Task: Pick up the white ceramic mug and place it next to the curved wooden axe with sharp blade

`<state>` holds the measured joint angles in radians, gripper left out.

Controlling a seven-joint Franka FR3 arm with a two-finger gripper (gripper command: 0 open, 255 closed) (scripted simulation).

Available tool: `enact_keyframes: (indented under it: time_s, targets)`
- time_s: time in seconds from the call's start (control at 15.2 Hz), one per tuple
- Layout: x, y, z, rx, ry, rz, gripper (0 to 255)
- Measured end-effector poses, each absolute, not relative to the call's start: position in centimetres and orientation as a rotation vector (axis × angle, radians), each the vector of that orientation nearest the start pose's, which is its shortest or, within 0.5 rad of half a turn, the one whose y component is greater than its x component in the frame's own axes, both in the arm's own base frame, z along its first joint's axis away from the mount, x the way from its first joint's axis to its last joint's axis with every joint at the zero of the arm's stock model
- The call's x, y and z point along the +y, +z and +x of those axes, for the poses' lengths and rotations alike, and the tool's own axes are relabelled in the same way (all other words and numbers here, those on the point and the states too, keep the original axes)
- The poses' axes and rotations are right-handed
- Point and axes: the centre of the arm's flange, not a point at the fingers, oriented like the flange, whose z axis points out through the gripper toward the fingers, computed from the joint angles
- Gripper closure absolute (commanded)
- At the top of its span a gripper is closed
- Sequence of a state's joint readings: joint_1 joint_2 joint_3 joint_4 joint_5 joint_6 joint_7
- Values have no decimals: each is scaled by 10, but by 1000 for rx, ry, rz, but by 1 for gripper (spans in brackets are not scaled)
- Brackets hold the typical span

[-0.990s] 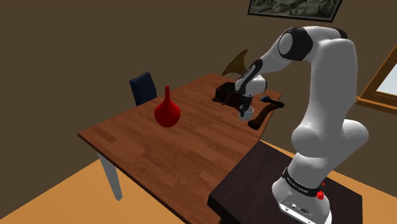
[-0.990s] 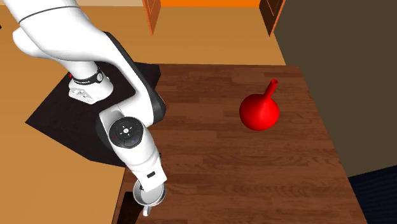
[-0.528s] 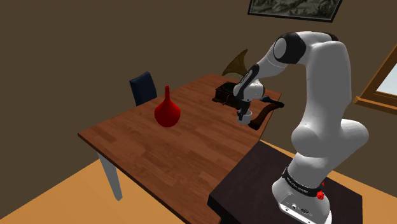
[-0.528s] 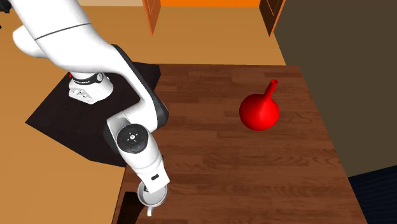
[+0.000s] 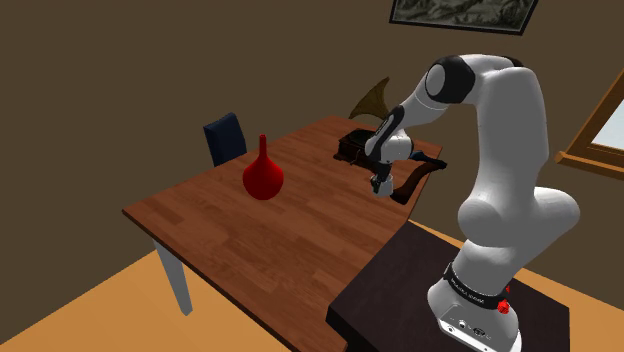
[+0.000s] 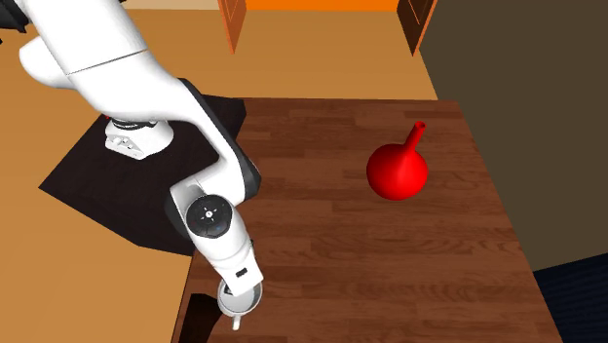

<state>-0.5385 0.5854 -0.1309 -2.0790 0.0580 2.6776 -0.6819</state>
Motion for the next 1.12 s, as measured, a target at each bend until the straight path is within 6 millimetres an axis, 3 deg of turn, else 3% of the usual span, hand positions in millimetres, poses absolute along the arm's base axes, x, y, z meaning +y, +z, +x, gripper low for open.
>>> enact_keyframes:
  time_s: [0.07,0.13,0.53,0.86,1.12]
  targets:
    - [-364,145,455,28,22,-3189,255]
    - [-365,145,454,28,22,-3189,0]
    - [-368,142,450,41,33,-3188,0]
    - [-365,187,450,41,32,-3188,0]
    - [-366,192,452,41,33,-3188,0]
